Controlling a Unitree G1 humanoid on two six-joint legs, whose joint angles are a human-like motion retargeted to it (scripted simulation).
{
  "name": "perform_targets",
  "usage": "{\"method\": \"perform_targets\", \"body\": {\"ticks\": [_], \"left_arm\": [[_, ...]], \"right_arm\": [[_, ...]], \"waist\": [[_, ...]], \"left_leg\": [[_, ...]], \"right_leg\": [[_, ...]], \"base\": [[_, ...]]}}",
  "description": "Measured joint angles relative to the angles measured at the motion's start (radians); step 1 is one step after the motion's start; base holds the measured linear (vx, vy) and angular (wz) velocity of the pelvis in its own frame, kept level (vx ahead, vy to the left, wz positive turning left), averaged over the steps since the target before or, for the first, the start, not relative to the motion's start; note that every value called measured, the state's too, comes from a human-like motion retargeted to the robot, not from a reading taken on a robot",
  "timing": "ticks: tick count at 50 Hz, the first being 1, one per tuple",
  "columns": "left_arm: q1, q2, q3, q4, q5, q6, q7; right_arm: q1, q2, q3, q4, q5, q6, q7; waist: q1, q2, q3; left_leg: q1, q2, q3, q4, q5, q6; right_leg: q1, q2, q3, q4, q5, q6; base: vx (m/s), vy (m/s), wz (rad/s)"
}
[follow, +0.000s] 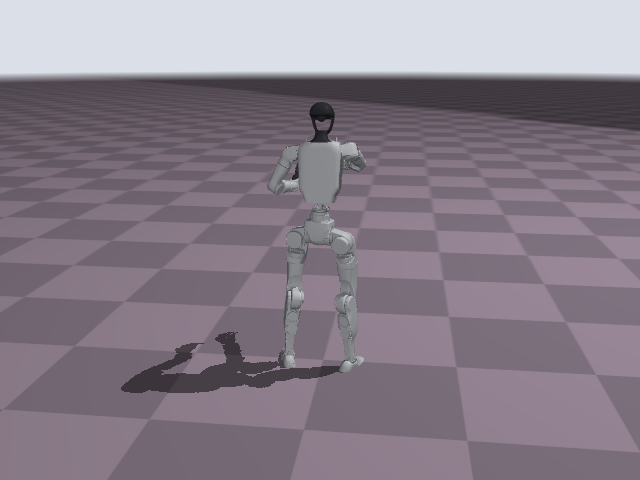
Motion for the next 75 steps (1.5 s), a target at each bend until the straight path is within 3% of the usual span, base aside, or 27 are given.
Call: {"method": "perform_targets", "body": {"ticks": [4,8,12,15,22,28,31,35,41,45,48,50,57,62,65,69,75], "left_arm": [[-0.399,-0.047,-0.061,0.194,-0.044,0.032,0.064],[-0.759,-0.101,-0.125,0.561,-0.112,0.064,0.127],[-0.932,-0.128,-0.207,0.844,-0.106,0.114,0.133],[-0.880,-0.113,-0.216,0.801,-0.099,0.094,0.116],[-0.270,0.026,-0.093,0.153,-0.025,0.008,0.008],[0.091,0.075,-0.028,-0.062,-0.011,-0.027,-0.030],[0.039,0.053,-0.035,-0.062,0.004,-0.023,0.015],[-0.232,-0.023,-0.081,0.067,-0.015,0.008,0.084],[-0.767,-0.184,-0.113,0.630,-0.113,0.062,0.181],[-0.976,-0.231,-0.152,0.973,-0.125,0.117,0.159],[-0.945,-0.220,-0.176,0.948,-0.142,0.105,0.154],[-0.840,-0.193,-0.166,0.790,-0.158,0.076,0.164],[-0.175,-0.065,-0.063,0.047,-0.182,0.007,0.029],[0.108,-0.020,-0.050,-0.142,-0.184,0.012,-0.023],[0.045,-0.040,-0.089,-0.153,-0.149,0.020,0.024],[-0.247,-0.141,-0.124,-0.026,-0.076,0.040,0.091],[-0.809,-0.281,-0.152,0.591,0.074,0.108,0.223]], "right_arm": [[0.010,-0.013,0.043,0.007,0.027,-0.014,0.026],[0.008,-0.001,0.072,0.043,0.050,-0.031,-0.020],[0.007,-0.018,0.086,0.022,0.141,-0.055,-0.021],[-0.001,-0.027,0.083,0.019,0.139,-0.049,-0.023],[-0.026,-0.044,0.042,-0.032,0.047,-0.023,0.006],[-0.045,-0.066,0.026,-0.073,0.026,-0.015,-0.013],[-0.032,-0.070,0.023,-0.082,0.021,-0.016,-0.027],[-0.004,-0.077,0.045,-0.084,0.044,-0.025,-0.029],[0.012,-0.079,0.086,-0.043,0.105,-0.057,-0.060],[0.009,-0.104,0.117,-0.058,0.177,-0.073,-0.019],[0.008,-0.099,0.113,-0.043,0.174,-0.063,-0.022],[0.006,-0.089,0.095,-0.027,0.156,-0.051,-0.038],[-0.006,-0.106,0.056,-0.063,0.064,-0.007,-0.009],[-0.004,-0.119,0.034,-0.067,0.062,0.011,-0.014],[0.011,-0.115,0.023,-0.057,0.072,0.018,-0.021],[0.032,-0.115,0.038,-0.048,0.079,0.000,-0.003],[0.034,-0.124,0.077,-0.024,0.106,-0.061,-0.034]], "waist": [[-0.073,-0.005,-0.002],[-0.132,-0.004,-0.001],[-0.137,0.009,-0.003],[-0.112,0.017,0.002],[-0.040,0.017,0.024],[-0.017,0.013,0.036],[-0.035,0.011,0.033],[-0.077,0.000,0.027],[-0.124,-0.015,0.023],[-0.123,-0.009,0.015],[-0.102,0.002,0.014],[-0.081,0.009,0.019],[0.004,0.031,0.041],[0.030,0.036,0.047],[0.011,0.032,0.040],[-0.041,0.016,0.025],[-0.106,-0.001,0.013]], "left_leg": [[-0.006,-0.031,-0.077,-0.020,0.017,0.010],[-0.011,-0.044,-0.138,-0.027,0.028,0.010],[-0.013,-0.042,-0.158,-0.028,0.030,0.008],[-0.006,-0.042,-0.146,-0.028,0.027,0.012],[0.012,-0.042,-0.069,-0.012,0.006,0.013],[0.006,-0.024,-0.029,-0.001,0.001,-0.002],[0.002,-0.028,-0.041,-0.008,0.006,0.002],[-0.001,-0.047,-0.087,-0.021,0.016,0.016],[-0.010,-0.050,-0.154,-0.027,0.030,0.020],[-0.013,-0.049,-0.170,-0.028,0.034,0.022],[-0.007,-0.049,-0.160,-0.026,0.030,0.026],[-0.001,-0.049,-0.142,-0.025,0.024,0.029],[0.017,-0.050,-0.060,-0.015,0.003,0.030],[0.007,-0.042,-0.037,0.001,-0.005,0.021],[-0.002,-0.047,-0.055,0.001,-0.002,0.024],[-0.008,-0.062,-0.103,-0.013,0.011,0.029],[-0.012,-0.063,-0.169,-0.027,0.027,0.028]], "right_leg": [[0.017,-0.044,-0.065,0.033,-0.024,0.000],[0.024,-0.070,-0.119,0.079,-0.052,-0.009],[0.019,-0.075,-0.136,0.110,-0.068,-0.018],[0.016,-0.074,-0.123,0.115,-0.070,-0.022],[0.014,-0.061,-0.049,0.074,-0.047,-0.006],[0.008,-0.035,-0.020,0.035,-0.022,0.000],[0.009,-0.039,-0.032,0.034,-0.022,0.000],[0.019,-0.065,-0.070,0.053,-0.035,-0.001],[0.023,-0.081,-0.130,0.101,-0.064,-0.026],[0.020,-0.085,-0.143,0.123,-0.075,-0.031],[0.019,-0.083,-0.132,0.122,-0.074,-0.029],[0.018,-0.080,-0.115,0.118,-0.071,-0.026],[0.009,-0.067,-0.037,0.078,-0.043,-0.006],[0.005,-0.055,-0.019,0.052,-0.027,0.000],[0.008,-0.063,-0.035,0.051,-0.029,0.000],[0.017,-0.084,-0.078,0.068,-0.042,-0.005],[0.030,-0.095,-0.142,0.102,-0.066,-0.021]], "base": [[-0.04,0.09,1.00],[-0.04,0.04,0.80],[-0.01,0.00,0.25],[0.01,0.00,-0.19],[0.03,-0.01,-0.55],[0.00,-0.03,-0.32],[-0.02,0.01,0.19],[-0.03,0.05,0.58],[-0.03,0.02,0.55],[0.00,0.00,0.14],[0.02,0.00,-0.16],[0.04,0.00,-0.44],[0.05,0.00,-0.58],[0.01,-0.01,-0.21],[0.00,0.02,0.31],[-0.02,0.04,0.60],[-0.01,0.01,0.54]]}}
